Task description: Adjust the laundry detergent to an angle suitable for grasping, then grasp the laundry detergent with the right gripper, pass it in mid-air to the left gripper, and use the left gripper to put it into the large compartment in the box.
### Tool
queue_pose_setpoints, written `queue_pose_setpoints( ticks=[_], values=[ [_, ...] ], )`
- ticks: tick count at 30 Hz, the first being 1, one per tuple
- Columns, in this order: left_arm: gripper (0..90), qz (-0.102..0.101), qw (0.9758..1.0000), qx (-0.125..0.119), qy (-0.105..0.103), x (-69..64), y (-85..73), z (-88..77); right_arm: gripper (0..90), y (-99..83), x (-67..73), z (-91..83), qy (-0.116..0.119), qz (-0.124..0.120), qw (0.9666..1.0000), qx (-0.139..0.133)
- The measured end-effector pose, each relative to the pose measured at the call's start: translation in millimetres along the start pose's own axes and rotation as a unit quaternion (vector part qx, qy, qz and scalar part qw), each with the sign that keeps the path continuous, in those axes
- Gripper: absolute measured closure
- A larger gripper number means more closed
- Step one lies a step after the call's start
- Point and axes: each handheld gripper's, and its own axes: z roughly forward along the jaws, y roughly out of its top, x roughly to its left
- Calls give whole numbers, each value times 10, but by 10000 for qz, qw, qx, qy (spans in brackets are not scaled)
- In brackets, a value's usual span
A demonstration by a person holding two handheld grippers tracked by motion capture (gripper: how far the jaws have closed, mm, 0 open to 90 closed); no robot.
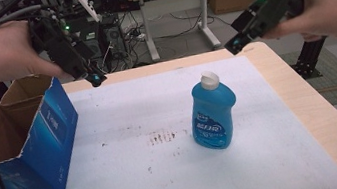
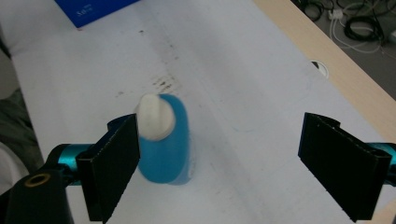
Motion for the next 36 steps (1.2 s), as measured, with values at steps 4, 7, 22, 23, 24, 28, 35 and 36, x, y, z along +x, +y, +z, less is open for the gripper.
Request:
queue_pose_setpoints(
  ticks=[4, 7, 22, 23, 24, 28, 35, 36],
  values=[
    [190, 6, 10000, -20, -3, -9, -3, -9, 123, 290, -135, 95, -139, -84, 9996, 246],
    [190, 4, 10000, -30, 7, 0, -16, -21, 123, 430, -210, 182, -125, -103, 9992, 367],
    [190, -8, 10000, -25, -10, -6, -23, -6, 123, 426, -174, 206, -79, -241, 9987, 437],
    [190, -5, 10000, -10, -10, -7, -24, -4, 123, 402, -170, 190, -59, -232, 9989, 410],
    [190, 13, 10000, 8, -15, -5, -26, -5, 123, 374, -163, 174, -57, -223, 9990, 383],
    [190, 4, 10000, 2, -3, -2, -41, -18, 123, 220, -113, 104, -39, -209, 9994, 281],
    [190, -16, 10000, -10, 9, -5, -57, -25, 123, -33, -4, 31, -63, -117, 9997, 193],
    [190, -3, 10000, 4, 13, -3, -57, -27, 123, -63, 14, 26, -64, -143, 9997, 172]
  ],
)
